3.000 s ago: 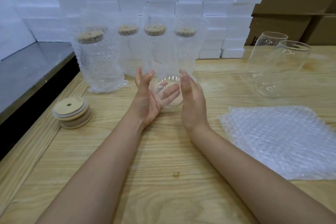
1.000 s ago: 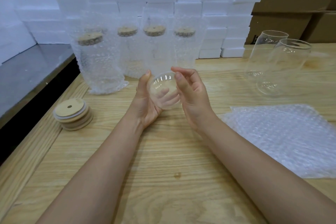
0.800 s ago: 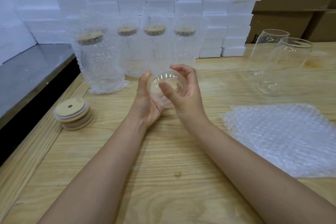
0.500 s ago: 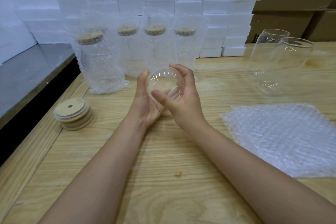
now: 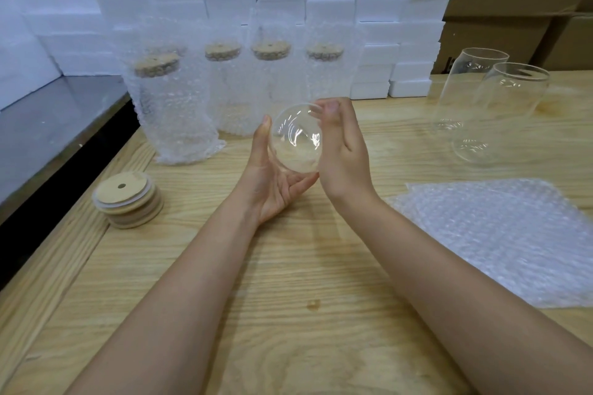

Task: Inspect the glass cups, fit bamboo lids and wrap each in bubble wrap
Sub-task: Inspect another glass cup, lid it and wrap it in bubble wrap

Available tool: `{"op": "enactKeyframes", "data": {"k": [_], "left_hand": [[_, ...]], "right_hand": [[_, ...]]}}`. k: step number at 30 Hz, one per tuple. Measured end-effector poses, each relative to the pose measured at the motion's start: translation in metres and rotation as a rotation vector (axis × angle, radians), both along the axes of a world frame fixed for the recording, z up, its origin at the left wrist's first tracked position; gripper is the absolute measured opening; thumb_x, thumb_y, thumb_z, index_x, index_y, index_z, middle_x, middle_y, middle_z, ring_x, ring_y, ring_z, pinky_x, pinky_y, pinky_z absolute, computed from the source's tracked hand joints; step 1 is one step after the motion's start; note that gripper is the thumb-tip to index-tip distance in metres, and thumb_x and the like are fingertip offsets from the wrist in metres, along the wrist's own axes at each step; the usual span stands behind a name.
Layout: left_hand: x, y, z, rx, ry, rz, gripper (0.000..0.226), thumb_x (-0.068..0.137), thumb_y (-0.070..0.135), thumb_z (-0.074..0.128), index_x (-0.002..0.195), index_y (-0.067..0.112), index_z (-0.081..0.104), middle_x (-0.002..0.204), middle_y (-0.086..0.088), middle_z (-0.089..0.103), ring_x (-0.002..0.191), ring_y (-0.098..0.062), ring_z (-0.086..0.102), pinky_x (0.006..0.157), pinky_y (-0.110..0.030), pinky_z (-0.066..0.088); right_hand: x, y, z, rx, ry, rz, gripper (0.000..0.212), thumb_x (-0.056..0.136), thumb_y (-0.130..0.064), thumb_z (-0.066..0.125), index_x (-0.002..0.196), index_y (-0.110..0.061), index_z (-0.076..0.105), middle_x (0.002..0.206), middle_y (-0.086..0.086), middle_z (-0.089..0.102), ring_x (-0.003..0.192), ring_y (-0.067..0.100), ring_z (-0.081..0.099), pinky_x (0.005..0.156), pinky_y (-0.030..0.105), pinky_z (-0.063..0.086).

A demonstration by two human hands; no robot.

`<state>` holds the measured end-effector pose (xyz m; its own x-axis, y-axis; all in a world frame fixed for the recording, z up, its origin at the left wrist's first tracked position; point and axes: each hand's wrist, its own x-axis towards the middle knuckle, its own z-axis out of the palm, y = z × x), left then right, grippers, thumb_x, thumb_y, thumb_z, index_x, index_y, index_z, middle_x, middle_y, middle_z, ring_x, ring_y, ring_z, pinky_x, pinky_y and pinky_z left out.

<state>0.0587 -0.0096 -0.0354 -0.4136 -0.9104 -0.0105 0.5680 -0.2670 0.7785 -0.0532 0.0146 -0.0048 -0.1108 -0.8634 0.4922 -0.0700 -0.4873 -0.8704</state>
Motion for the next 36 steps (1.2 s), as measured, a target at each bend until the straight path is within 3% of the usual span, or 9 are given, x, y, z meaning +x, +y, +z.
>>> {"op": "enactKeyframes", "data": {"k": [8, 13, 16, 19, 21, 26, 28, 33, 36], "left_hand": [[0.001, 0.000, -0.001, 0.027, 0.059, 0.009, 0.065, 0.095, 0.063, 0.031, 0.127, 0.012, 0.053, 0.111, -0.008, 0.069, 0.092, -0.020, 0.070, 0.065, -0.030, 0.059], [-0.004, 0.004, 0.001, 0.104, 0.034, 0.103, 0.083, 0.080, 0.058, 0.052, 0.141, 0.004, 0.037, 0.126, -0.017, 0.051, 0.098, -0.028, 0.060, 0.074, -0.032, 0.049], [-0.005, 0.002, 0.002, 0.083, -0.011, 0.227, 0.110, 0.070, 0.050, 0.074, 0.155, 0.025, 0.008, 0.126, -0.015, 0.047, 0.090, -0.029, 0.063, 0.069, -0.037, 0.054], [-0.004, 0.000, 0.002, -0.078, -0.102, 0.340, 0.098, 0.073, 0.046, 0.068, 0.147, 0.052, 0.004, 0.122, -0.008, 0.046, 0.072, -0.020, 0.069, 0.057, -0.031, 0.054], [-0.006, 0.003, 0.003, -0.147, -0.137, 0.370, 0.090, 0.074, 0.048, 0.060, 0.144, 0.057, 0.005, 0.126, -0.006, 0.049, 0.083, -0.022, 0.070, 0.062, -0.033, 0.057], [-0.007, -0.001, 0.001, -0.145, -0.161, 0.388, 0.119, 0.060, 0.070, 0.073, 0.149, 0.048, -0.003, 0.156, -0.004, 0.029, 0.133, -0.033, 0.044, 0.101, -0.055, 0.044], [-0.007, 0.000, 0.004, -0.116, -0.159, 0.356, 0.134, 0.045, 0.082, 0.071, 0.153, 0.035, 0.007, 0.150, -0.004, 0.041, 0.130, -0.028, 0.049, 0.098, -0.050, 0.048], [-0.005, 0.000, 0.000, -0.117, -0.139, 0.287, 0.093, 0.082, 0.080, 0.028, 0.149, 0.016, 0.030, 0.131, -0.011, 0.060, 0.114, -0.028, 0.061, 0.097, -0.052, 0.049], [-0.012, 0.007, 0.001, -0.146, -0.179, 0.198, 0.100, 0.073, 0.077, 0.048, 0.140, 0.004, 0.039, 0.115, -0.020, 0.061, 0.108, -0.037, 0.056, 0.090, -0.050, 0.049]], "right_hand": [[0.007, 0.006, -0.006, 0.021, 0.034, -0.030, 0.025, 0.094, -0.043, 0.030, 0.098, -0.030, 0.050, 0.108, 0.000, 0.060, 0.110, 0.021, 0.053, 0.099, 0.039, 0.041], [0.013, 0.019, -0.030, -0.019, 0.000, -0.098, 0.035, 0.087, -0.052, 0.043, 0.110, -0.025, 0.044, 0.116, -0.008, 0.045, 0.116, 0.011, 0.044, 0.103, 0.030, 0.037], [0.015, 0.025, -0.035, 0.013, 0.049, -0.179, 0.056, 0.071, -0.063, 0.053, 0.114, -0.032, 0.036, 0.121, -0.008, 0.032, 0.119, 0.016, 0.038, 0.103, 0.035, 0.038], [0.020, 0.029, -0.037, 0.010, 0.091, -0.234, 0.077, 0.062, -0.052, 0.076, 0.118, -0.033, 0.027, 0.122, -0.005, 0.025, 0.119, 0.017, 0.033, 0.102, 0.032, 0.037], [0.023, 0.029, -0.040, 0.054, 0.084, -0.238, 0.080, 0.062, -0.041, 0.084, 0.116, -0.030, 0.026, 0.120, -0.002, 0.026, 0.118, 0.018, 0.033, 0.103, 0.033, 0.037], [0.023, 0.027, -0.042, 0.117, 0.007, -0.210, 0.069, 0.068, -0.033, 0.082, 0.110, -0.028, 0.028, 0.113, -0.011, 0.026, 0.112, 0.018, 0.036, 0.099, 0.022, 0.037], [0.023, 0.027, -0.041, 0.132, -0.069, -0.196, 0.065, 0.071, -0.029, 0.082, 0.108, -0.029, 0.028, 0.113, -0.009, 0.029, 0.109, 0.019, 0.040, 0.096, 0.023, 0.040], [0.021, 0.025, -0.034, 0.184, -0.348, -0.108, 0.058, 0.067, -0.055, 0.076, 0.095, -0.034, 0.030, 0.109, 0.012, 0.046, 0.093, 0.013, 0.053, 0.081, 0.020, 0.050], [0.024, 0.022, -0.039, 0.282, -0.523, -0.055, 0.046, 0.077, -0.056, 0.064, 0.098, -0.027, 0.035, 0.101, 0.003, 0.053, 0.093, 0.008, 0.056, 0.088, 0.034, 0.055]]}}
